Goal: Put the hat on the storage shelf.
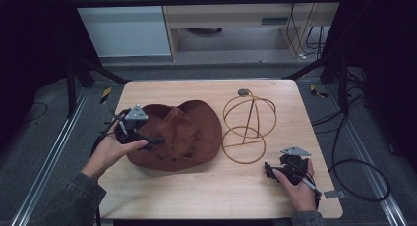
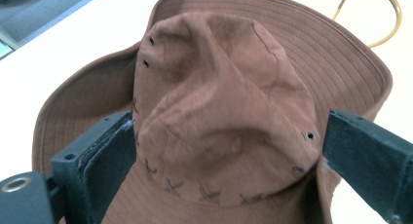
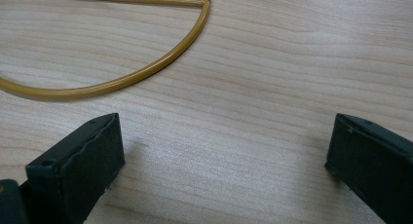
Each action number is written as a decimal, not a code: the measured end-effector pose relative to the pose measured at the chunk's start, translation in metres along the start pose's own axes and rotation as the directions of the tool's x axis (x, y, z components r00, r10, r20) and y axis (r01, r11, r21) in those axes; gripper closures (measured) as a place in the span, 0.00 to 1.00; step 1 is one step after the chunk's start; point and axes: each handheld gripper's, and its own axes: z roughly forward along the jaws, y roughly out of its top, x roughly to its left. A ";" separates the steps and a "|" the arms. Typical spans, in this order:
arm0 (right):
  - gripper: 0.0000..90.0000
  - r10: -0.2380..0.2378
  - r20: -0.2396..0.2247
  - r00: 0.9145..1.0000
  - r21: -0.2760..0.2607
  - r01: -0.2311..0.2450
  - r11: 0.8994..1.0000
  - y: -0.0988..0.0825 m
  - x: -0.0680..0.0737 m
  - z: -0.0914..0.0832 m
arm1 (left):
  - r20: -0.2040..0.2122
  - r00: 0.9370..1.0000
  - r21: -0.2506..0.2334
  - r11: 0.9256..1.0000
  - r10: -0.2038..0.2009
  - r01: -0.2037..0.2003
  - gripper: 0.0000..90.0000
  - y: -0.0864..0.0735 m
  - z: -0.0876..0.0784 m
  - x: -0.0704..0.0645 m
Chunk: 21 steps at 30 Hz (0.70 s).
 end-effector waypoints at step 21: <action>0.00 -0.002 -0.002 1.000 0.001 0.002 1.000 0.000 0.000 0.000 | 0.034 0.999 0.112 0.993 0.035 -0.039 0.14 0.051 0.048 0.002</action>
